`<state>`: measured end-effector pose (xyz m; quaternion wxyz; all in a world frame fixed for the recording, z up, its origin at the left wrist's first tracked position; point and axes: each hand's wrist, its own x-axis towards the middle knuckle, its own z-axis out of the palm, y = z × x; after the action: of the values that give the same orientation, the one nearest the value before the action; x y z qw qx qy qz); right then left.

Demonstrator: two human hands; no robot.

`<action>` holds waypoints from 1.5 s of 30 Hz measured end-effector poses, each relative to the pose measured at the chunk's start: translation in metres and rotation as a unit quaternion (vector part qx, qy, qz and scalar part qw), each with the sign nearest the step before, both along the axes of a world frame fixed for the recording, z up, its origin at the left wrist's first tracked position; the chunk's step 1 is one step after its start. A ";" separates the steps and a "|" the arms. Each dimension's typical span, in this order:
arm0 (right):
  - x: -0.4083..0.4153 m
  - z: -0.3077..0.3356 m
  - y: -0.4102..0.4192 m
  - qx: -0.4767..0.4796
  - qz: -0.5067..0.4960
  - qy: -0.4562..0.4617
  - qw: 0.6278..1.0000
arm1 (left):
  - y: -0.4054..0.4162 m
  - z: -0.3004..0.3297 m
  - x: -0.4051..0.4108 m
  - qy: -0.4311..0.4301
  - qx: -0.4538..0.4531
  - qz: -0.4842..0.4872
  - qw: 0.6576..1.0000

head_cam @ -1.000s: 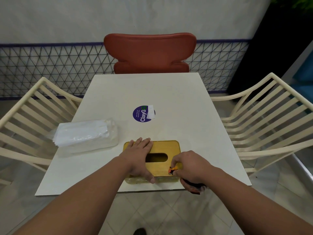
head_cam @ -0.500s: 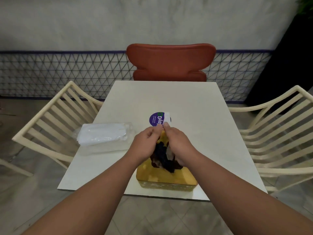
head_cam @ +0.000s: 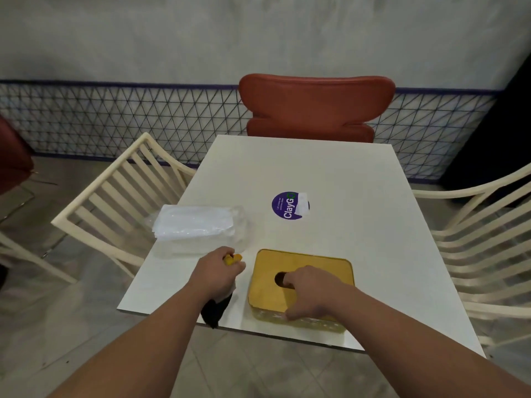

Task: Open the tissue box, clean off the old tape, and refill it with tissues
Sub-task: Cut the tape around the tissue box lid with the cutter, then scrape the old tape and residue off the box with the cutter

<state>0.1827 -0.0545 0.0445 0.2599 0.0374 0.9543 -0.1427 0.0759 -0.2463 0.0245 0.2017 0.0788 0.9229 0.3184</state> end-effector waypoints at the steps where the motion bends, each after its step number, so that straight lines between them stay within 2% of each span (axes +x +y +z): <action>1: 0.000 -0.002 0.000 0.005 0.000 0.009 1.000 | 0.000 -0.004 0.001 -0.004 0.000 -0.001 1.000; 27: 0.009 -0.010 -0.004 0.015 0.027 0.048 0.998 | 0.007 -0.024 0.007 -0.013 -0.008 -0.007 1.000; 33: 0.008 -0.008 -0.004 0.025 0.047 0.046 0.998 | 0.012 -0.020 0.007 0.010 -0.026 -0.010 1.000; 39: 0.000 0.007 -0.005 0.013 0.050 0.086 0.995 | 0.016 -0.013 0.003 0.013 -0.044 -0.021 0.999; 45: -0.002 0.027 0.013 0.032 -0.020 0.136 0.990 | 0.017 -0.013 0.004 0.014 -0.046 -0.011 0.999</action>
<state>0.1809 -0.0415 0.0717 0.1239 0.0453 0.9839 -0.1206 0.0797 -0.2290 0.0117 0.1957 0.0845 0.9384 0.2719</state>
